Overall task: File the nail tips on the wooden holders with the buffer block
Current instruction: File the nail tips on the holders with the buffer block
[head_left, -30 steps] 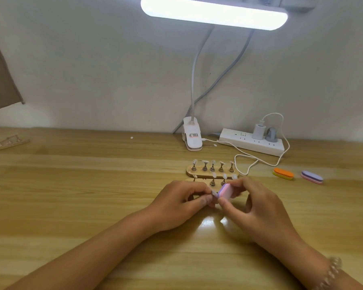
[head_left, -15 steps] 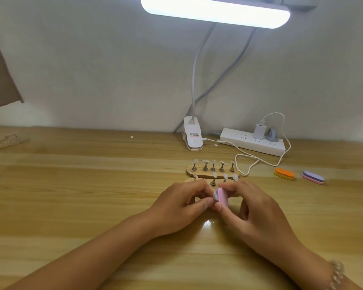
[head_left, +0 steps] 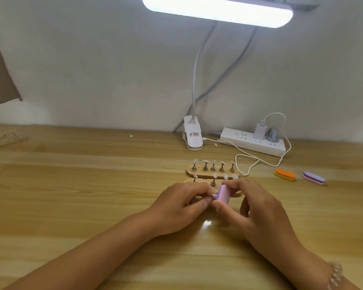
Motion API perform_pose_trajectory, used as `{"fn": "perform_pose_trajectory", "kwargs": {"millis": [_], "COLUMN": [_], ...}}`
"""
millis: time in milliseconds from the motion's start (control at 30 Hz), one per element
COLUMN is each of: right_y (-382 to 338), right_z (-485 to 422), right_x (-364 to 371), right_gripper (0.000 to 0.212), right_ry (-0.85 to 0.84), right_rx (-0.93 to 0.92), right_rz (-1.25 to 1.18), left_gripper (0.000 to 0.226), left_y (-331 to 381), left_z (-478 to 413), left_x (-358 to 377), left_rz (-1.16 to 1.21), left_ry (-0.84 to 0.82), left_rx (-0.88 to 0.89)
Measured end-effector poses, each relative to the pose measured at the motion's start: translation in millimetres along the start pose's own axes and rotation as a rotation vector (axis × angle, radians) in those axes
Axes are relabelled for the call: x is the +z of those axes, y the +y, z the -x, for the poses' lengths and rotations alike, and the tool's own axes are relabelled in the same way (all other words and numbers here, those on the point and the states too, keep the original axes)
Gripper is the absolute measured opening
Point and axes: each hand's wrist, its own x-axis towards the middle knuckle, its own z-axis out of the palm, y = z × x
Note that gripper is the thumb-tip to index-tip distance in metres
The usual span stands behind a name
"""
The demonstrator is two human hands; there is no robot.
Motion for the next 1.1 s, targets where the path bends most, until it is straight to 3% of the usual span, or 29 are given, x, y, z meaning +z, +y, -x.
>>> {"fn": "perform_pose_trajectory", "kwargs": {"millis": [100,233,400,633,867,1000,1100], "right_y": [-4.1,1.3,-3.6,-3.2,3.1,-1.8,2.6], "right_z": [2.1,-2.5,3.7,4.9,0.9,4.1,-0.9], "right_x": [1.2,-0.7,1.9,-0.6,-0.8,0.1,-1.6], "right_gripper": [0.04,0.045,0.041,0.055,0.039,0.04,0.04], "right_ry": [-0.032,0.017,-0.036,-0.096,-0.057,-0.147,-0.054], "right_rx": [-0.065,0.039,-0.088,-0.088,0.004,-0.075,0.021], "right_rz": [0.068,-0.02,0.085,0.06,-0.048,0.076,-0.002], "left_gripper": [0.016,0.019,0.019,0.017,0.035,0.02,0.022], "left_y": [-0.8,-0.2,-0.5,2.4,2.6,0.0,2.8], "left_z": [0.0,-0.4,-0.3,-0.2,-1.0,-1.9,-2.1], "left_x": [0.8,0.5,1.3,-1.1,-1.8,0.0,-0.8], "left_rz": [-0.039,-0.029,-0.014,0.074,0.082,0.013,0.008], "left_ry": [-0.003,0.001,-0.007,0.004,0.038,0.003,-0.001], "left_rx": [0.013,0.016,-0.009,-0.032,-0.018,-0.025,-0.027]}}
